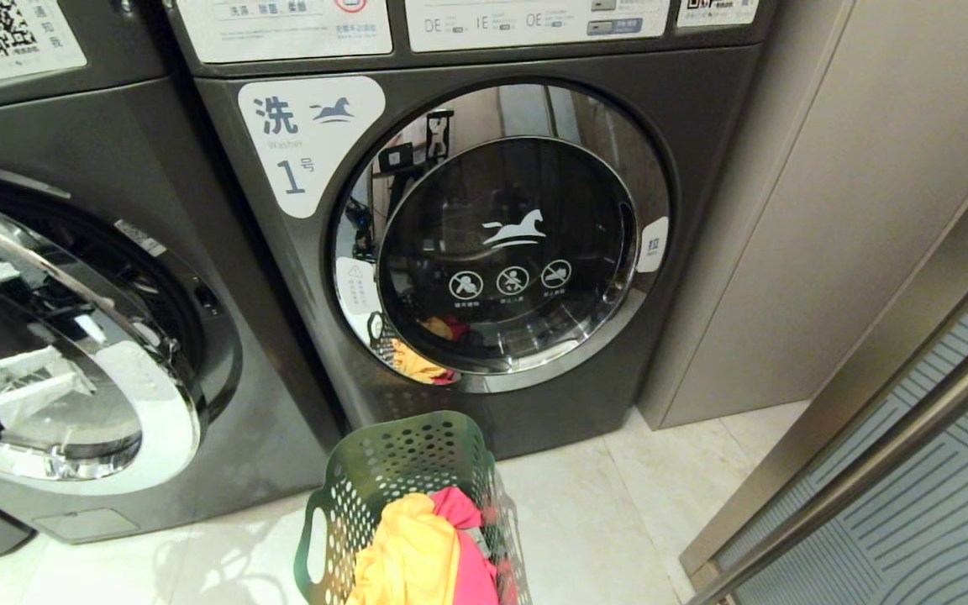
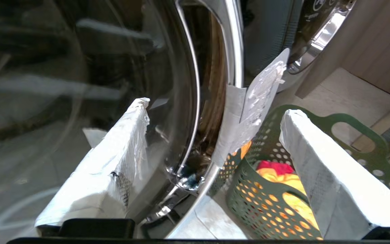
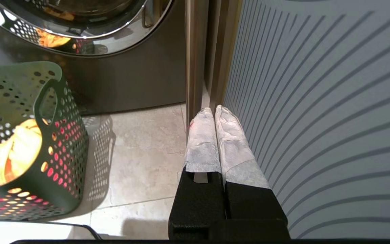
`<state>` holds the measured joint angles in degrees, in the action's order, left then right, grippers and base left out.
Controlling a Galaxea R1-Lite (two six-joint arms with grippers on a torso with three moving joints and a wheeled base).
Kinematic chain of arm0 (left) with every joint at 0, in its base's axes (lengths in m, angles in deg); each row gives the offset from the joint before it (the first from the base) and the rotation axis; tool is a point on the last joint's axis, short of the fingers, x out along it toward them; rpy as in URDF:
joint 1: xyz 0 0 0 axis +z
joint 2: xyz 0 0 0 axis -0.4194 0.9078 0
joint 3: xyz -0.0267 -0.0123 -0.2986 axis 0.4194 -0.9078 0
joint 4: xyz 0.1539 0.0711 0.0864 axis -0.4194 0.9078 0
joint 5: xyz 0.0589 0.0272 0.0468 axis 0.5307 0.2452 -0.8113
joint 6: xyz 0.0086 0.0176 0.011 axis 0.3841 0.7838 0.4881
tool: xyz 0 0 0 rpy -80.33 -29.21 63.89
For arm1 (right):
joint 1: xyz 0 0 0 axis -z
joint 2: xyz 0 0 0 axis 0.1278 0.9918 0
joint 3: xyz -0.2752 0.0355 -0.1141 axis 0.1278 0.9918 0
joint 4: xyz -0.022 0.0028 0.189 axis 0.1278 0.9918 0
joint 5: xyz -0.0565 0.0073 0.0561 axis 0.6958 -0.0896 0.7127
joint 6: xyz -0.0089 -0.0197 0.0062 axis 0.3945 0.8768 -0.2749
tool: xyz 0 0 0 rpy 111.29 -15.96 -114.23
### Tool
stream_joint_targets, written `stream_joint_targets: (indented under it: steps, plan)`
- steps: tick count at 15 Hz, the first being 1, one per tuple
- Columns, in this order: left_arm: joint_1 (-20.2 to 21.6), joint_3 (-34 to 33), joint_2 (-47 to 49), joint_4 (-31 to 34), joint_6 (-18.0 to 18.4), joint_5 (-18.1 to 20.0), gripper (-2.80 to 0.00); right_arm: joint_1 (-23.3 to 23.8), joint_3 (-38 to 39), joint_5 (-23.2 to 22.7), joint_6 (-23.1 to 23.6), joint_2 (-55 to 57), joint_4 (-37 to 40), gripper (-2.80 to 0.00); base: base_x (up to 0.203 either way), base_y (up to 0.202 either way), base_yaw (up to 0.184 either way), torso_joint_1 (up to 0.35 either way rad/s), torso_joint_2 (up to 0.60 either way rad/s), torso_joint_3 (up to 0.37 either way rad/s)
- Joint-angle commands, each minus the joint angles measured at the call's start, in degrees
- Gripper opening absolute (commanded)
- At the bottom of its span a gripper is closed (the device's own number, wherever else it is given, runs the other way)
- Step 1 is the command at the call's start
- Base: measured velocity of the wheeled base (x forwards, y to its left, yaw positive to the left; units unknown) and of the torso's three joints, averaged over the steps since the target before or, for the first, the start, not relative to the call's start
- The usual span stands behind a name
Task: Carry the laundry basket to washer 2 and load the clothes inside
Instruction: Open the lid of the washing machine
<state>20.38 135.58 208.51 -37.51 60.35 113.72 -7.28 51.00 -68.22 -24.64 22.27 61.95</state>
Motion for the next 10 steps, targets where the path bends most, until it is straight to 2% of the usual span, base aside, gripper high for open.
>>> stream_joint_targets:
  steps: [1,5,8,10]
  plan:
    - [-1.15,-6.88,-7.53,-0.7,0.22,0.12,0.0,0.03,0.0,-0.03,0.03,-0.01,-0.02,-2.8,0.0,0.0,0.0,0.0,0.0,0.0]
    - [-5.71,-12.48,-13.41,-0.64,0.23,-1.32,0.0,0.03,0.0,-0.03,0.03,-0.01,-0.02,-2.8,0.0,0.0,0.0,0.0,0.0,0.0]
    - [-7.6,-14.8,-21.94,1.8,-0.68,-6.3,0.0,0.03,0.0,-0.03,0.03,-0.01,-0.02,-2.8,0.0,0.0,0.0,0.0,0.0,0.0]
    - [-8.24,-15.87,-31.07,7.53,-1.13,-10.49,0.0,0.03,0.0,-0.03,0.03,-0.01,-0.02,-2.8,0.0,0.0,0.0,0.0,0.0,0.0]
